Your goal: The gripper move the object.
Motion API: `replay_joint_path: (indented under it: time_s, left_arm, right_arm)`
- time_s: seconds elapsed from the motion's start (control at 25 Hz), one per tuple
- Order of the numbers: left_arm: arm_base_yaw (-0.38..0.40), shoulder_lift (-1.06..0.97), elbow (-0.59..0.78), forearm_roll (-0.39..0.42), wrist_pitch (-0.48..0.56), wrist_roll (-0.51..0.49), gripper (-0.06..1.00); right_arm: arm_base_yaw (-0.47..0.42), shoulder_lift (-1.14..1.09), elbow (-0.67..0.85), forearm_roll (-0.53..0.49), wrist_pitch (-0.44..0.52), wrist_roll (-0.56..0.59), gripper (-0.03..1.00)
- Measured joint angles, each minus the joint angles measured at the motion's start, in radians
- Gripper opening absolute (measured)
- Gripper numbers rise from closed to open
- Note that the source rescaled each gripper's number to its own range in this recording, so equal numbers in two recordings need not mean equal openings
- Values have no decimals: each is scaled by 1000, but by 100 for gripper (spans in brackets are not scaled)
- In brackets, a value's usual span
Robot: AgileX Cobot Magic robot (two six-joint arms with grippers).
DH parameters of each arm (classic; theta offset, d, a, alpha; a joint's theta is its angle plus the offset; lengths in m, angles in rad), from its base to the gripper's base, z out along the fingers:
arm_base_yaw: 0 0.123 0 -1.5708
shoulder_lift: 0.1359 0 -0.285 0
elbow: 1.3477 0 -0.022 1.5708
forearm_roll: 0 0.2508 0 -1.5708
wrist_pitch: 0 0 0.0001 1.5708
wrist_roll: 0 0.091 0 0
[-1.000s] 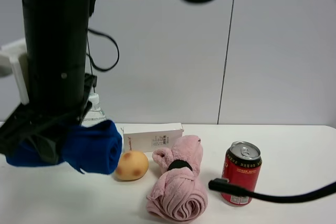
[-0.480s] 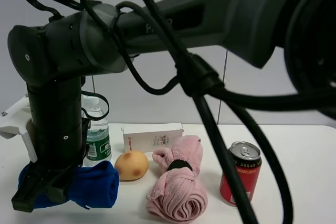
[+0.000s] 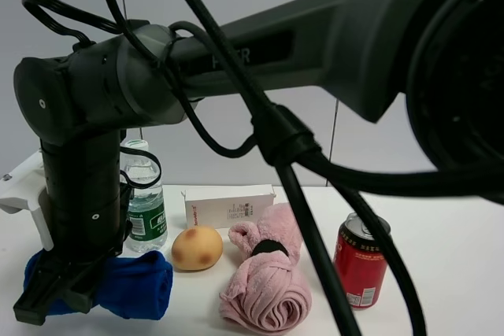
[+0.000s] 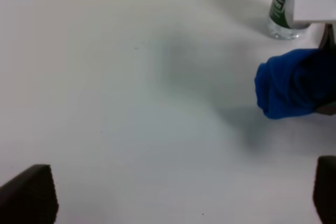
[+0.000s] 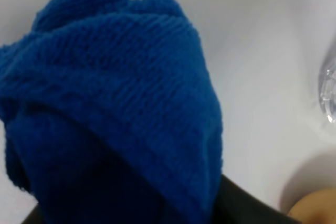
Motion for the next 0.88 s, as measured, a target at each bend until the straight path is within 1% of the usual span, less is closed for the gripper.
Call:
replay_joint_path:
  time_s: [0.08,0.12,0.16,0.24,0.32,0.44,0.52,0.68,0.88]
  left_arm:
    - [0,0,0,0,0,0,100]
    - [0,0,0,0,0,0,100]
    - [0,0,0,0,0,0,100]
    - [0,0,0,0,0,0,100]
    - [0,0,0,0,0,0,100]
    - [0,0,0,0,0,0,100]
    - [0,0,0,0,0,0,100]
    - [0,0,0,0,0,0,100]
    - [0,0,0,0,0,0,100]
  right_arm:
    - [0,0,0,0,0,1,19]
    - [0,0,0,0,0,4,24]
    - [0,0,0,0,0,9,29]
    - [0,0,0,0,-1,22,43]
    - [0,0,0,0,-2,31,54]
    - [0,-1,0,-13,-1,63,66]
    - [2,-10,0,-46,7,77,72]
    - [18,-86,0,-123,34,79,76]
    - [42,-270,0,-129,38,83,76]
